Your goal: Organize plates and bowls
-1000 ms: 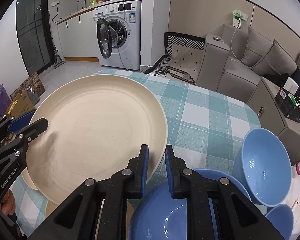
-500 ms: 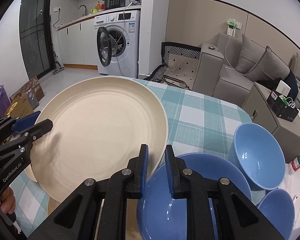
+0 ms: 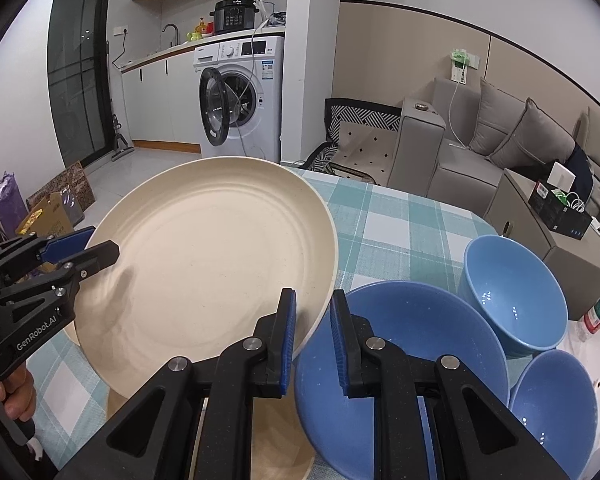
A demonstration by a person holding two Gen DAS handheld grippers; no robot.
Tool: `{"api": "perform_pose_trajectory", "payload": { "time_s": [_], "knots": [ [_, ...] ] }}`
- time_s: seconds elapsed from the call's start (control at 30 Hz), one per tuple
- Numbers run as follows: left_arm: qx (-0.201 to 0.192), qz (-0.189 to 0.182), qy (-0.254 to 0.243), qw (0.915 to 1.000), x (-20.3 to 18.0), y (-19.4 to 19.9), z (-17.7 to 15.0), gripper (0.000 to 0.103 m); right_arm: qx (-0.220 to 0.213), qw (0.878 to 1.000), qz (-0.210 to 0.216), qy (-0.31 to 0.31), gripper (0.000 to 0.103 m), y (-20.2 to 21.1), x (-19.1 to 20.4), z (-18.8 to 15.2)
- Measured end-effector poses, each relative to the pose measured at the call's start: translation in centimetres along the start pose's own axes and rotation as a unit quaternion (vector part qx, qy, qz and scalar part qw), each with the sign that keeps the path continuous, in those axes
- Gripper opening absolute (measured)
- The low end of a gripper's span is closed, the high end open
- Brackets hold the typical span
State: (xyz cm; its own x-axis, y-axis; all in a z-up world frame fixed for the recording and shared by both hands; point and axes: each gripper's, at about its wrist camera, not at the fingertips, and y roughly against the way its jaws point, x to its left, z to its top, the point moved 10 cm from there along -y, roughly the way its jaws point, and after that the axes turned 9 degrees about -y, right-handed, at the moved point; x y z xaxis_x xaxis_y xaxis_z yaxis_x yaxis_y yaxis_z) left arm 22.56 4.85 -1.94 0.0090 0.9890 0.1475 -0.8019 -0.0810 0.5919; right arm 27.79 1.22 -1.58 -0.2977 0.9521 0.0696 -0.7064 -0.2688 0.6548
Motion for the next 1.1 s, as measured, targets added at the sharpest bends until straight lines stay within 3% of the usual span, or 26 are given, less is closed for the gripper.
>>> {"api": "perform_pose_trajectory", "payload": {
  "time_s": [0.73,1.1],
  "knots": [
    [0.019,-0.013,0.009,0.9997,-1.3,1.0,-3.5,0.027,0.002,1.000,0.017,-0.013,0.018,2.2,0.1,-4.4],
    [0.021,0.005,-0.004,0.9998,-2.1,1.6,-4.3,0.027,0.017,1.000,0.015,-0.019,0.018,2.5,-0.1,-6.9]
  ]
}}
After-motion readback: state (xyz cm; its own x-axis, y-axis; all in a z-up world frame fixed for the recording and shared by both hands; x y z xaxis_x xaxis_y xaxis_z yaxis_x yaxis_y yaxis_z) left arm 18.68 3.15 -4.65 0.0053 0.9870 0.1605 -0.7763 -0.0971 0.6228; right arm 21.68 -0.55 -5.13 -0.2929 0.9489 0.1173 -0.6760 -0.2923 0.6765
